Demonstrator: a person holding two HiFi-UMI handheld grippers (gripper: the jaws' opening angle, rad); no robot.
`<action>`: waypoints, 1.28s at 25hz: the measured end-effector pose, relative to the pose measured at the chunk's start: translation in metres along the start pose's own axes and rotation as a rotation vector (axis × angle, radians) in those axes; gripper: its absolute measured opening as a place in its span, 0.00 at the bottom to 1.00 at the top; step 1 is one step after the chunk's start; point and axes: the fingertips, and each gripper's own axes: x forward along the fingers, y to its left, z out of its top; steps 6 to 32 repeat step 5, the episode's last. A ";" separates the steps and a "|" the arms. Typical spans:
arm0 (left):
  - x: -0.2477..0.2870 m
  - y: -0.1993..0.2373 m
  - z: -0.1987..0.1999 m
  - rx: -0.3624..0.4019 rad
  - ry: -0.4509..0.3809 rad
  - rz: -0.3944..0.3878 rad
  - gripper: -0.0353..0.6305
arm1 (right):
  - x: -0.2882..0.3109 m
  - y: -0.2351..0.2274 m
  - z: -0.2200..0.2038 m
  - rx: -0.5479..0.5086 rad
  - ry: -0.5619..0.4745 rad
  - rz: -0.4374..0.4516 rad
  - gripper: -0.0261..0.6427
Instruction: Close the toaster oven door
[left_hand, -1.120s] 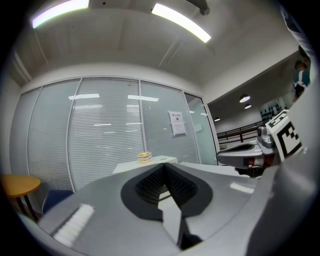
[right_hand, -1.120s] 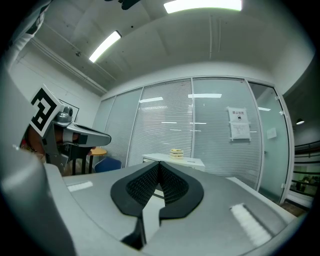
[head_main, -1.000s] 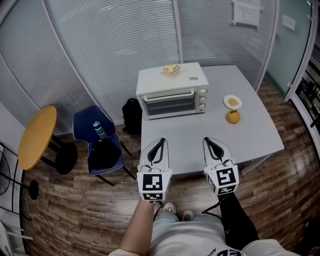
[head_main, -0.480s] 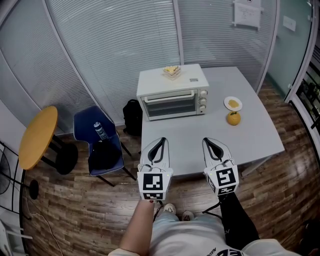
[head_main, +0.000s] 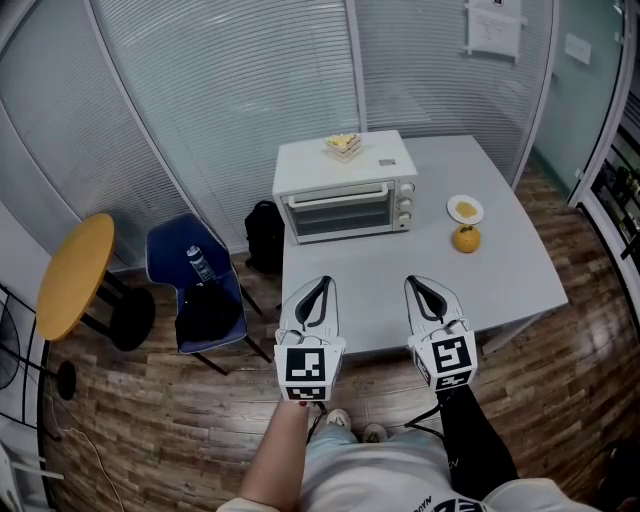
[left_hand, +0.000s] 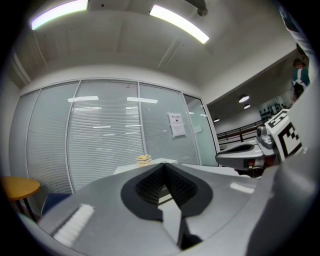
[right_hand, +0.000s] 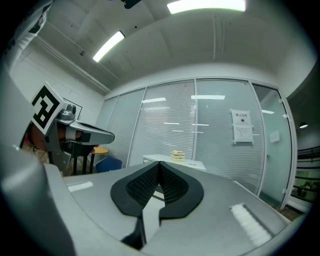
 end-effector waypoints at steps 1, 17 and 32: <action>0.000 0.000 0.000 -0.001 0.000 0.000 0.14 | 0.000 0.000 0.000 -0.001 -0.002 -0.001 0.04; 0.001 0.001 -0.001 -0.005 0.000 0.001 0.14 | 0.000 0.000 0.001 -0.005 -0.003 -0.001 0.04; 0.001 0.001 -0.001 -0.005 0.000 0.001 0.14 | 0.000 0.000 0.001 -0.005 -0.003 -0.001 0.04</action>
